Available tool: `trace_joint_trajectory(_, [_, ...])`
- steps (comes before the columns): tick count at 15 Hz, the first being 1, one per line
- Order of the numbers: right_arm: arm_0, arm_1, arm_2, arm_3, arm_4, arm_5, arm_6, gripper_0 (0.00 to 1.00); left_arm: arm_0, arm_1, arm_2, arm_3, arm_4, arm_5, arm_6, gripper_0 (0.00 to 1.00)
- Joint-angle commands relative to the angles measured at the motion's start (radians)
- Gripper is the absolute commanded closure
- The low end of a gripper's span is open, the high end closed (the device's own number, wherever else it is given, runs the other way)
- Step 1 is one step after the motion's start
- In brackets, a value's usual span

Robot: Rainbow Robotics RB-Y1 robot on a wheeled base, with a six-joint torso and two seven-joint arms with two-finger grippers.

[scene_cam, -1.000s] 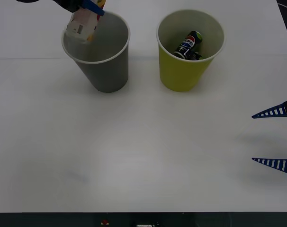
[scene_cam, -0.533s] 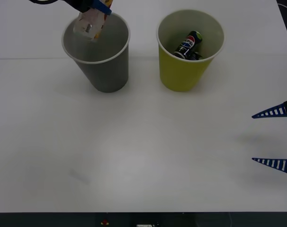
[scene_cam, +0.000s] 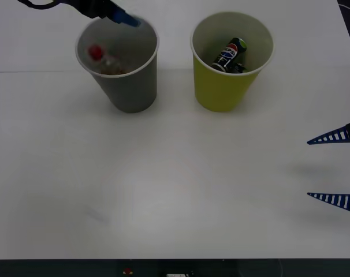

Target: Put the can into the green bin and the plastic bottle into the gray bin

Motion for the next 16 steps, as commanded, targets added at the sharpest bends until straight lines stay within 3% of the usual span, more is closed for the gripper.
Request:
trace_joint_trajectory(1, [0.000,0.000,0.000,0.000,0.000,0.000,0.000,0.00,0.053,0.052,0.027,-0.033,0.097,0.000,-0.032,0.00])
trace_joint_trajectory(3, [0.000,0.000,0.000,0.000,0.000,0.000,0.000,0.00,0.121,0.102,0.068,-0.091,0.169,-0.002,-0.058,0.00])
trace_joint_trajectory(8, [0.000,0.000,0.000,0.000,0.000,0.000,0.000,0.00,0.280,0.158,0.277,-0.116,0.305,-0.126,-0.360,0.00])
trace_joint_trajectory(11, [0.000,0.000,0.000,0.000,0.000,0.000,0.000,0.00,0.392,0.245,0.311,-0.116,0.454,-0.126,-0.508,0.00])
trace_joint_trajectory(16, [0.000,0.000,0.000,0.000,0.000,0.000,0.000,0.00,0.575,0.331,0.372,-0.116,0.612,-0.126,-0.765,0.00])
